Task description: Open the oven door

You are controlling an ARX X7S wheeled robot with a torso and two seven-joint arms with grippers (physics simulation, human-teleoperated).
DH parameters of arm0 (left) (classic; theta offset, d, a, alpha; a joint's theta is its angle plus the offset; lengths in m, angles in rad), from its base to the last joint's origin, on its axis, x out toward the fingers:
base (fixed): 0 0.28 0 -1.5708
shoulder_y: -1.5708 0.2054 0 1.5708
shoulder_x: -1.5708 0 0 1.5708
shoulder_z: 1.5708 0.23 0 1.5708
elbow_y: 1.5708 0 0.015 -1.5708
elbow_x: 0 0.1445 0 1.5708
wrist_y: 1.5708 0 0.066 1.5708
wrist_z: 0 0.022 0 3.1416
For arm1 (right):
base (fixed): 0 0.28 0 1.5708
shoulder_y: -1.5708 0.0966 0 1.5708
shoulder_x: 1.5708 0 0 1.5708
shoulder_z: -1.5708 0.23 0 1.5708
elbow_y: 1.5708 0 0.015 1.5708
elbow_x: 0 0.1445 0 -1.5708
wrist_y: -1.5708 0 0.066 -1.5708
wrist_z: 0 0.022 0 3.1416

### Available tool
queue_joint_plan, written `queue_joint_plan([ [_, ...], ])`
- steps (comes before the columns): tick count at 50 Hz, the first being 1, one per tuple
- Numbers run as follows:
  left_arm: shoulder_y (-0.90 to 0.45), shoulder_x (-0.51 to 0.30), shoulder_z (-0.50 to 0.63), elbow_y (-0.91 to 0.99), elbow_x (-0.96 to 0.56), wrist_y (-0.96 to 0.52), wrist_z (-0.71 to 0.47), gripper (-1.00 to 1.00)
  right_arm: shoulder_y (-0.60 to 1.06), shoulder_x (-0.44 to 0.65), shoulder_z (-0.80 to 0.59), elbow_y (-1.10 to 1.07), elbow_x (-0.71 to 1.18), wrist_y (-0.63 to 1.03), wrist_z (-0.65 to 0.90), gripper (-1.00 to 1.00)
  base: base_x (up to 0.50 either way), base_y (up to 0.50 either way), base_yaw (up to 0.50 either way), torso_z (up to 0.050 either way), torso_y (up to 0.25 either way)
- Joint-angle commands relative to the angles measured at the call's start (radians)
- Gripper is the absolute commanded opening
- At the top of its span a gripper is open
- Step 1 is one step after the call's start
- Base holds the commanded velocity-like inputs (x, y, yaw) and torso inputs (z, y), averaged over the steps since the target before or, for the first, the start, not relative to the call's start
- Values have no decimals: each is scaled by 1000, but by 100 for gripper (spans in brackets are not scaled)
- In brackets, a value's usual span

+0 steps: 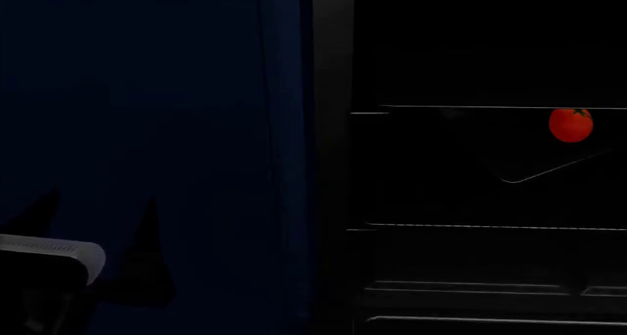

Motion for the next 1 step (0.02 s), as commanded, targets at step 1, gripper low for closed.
queue_joint_plan([
  [1, 2, -4, 4, 5, -2, -1, -4, 100, 18, -60, -39, 208, 270, -222, -385, -100, 0, 0, 10, 0, 0],
])
